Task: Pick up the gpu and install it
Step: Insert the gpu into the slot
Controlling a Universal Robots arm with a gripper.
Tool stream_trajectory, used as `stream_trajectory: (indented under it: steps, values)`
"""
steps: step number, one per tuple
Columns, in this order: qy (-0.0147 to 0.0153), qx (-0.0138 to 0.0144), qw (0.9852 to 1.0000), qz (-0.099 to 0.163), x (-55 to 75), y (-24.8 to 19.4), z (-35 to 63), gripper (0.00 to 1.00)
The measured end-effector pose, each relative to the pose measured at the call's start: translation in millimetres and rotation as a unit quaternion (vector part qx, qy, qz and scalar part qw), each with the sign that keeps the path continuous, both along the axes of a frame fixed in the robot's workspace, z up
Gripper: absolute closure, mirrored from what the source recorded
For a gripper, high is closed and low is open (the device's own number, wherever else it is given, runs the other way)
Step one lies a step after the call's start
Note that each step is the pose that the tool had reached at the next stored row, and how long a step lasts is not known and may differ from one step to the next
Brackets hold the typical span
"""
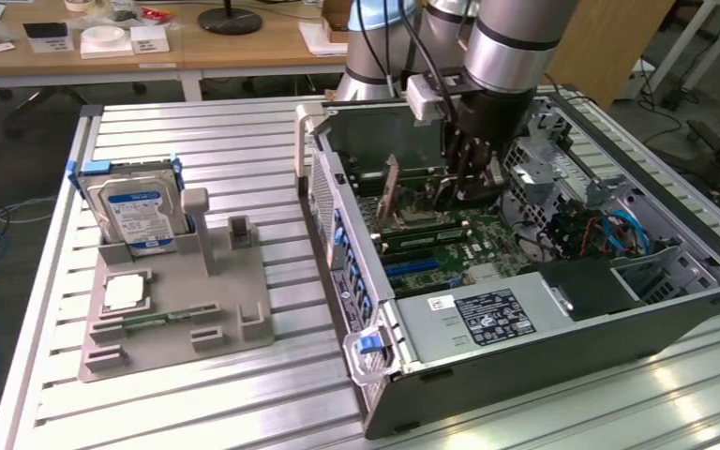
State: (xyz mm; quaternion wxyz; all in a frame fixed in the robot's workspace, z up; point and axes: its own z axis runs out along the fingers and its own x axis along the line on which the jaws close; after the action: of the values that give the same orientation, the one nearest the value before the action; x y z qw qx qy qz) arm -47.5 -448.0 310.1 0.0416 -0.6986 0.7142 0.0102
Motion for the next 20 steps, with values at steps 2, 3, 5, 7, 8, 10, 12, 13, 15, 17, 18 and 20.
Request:
stream_trajectory:
  steps: [2, 3, 5, 7, 8, 10, 12, 13, 15, 17, 18, 20]
  values:
    - [0.0, 0.0007, 1.0, 0.001, 0.0, -2.4, -2.7, 0.72]
    - [0.0, 0.0009, 1.0, 0.002, 0.0, -3.8, -4.0, 0.72]
    - [0.0, 0.0013, 1.0, 0.002, 0.0, -7.4, -6.0, 0.72]
    - [0.0, 0.0013, 1.0, 0.002, 0.0, -9.9, -7.5, 0.72]
    - [0.0, 0.0013, 1.0, 0.002, 0.0, -10.7, -8.1, 0.72]
    - [0.0, 0.0013, 1.0, 0.003, -0.2, -11.7, -9.7, 0.72]
    - [0.0, 0.0013, 1.0, 0.01, -0.3, -11.9, -11.5, 0.72]
    - [0.0, 0.0013, 0.9999, 0.013, -0.3, -11.9, -12.6, 0.72]
    - [0.0001, 0.0009, 0.9999, 0.014, -0.5, -11.9, -15.8, 0.72]
    - [0.0001, -0.0001, 0.9999, 0.013, -1.2, -11.8, -19.1, 0.72]
    - [0.0, -0.0001, 0.9999, 0.011, -1.6, -11.7, -20.7, 0.72]
    - [0.0, -0.0001, 1.0, 0.007, -4.3, -11.9, -24.9, 0.72]
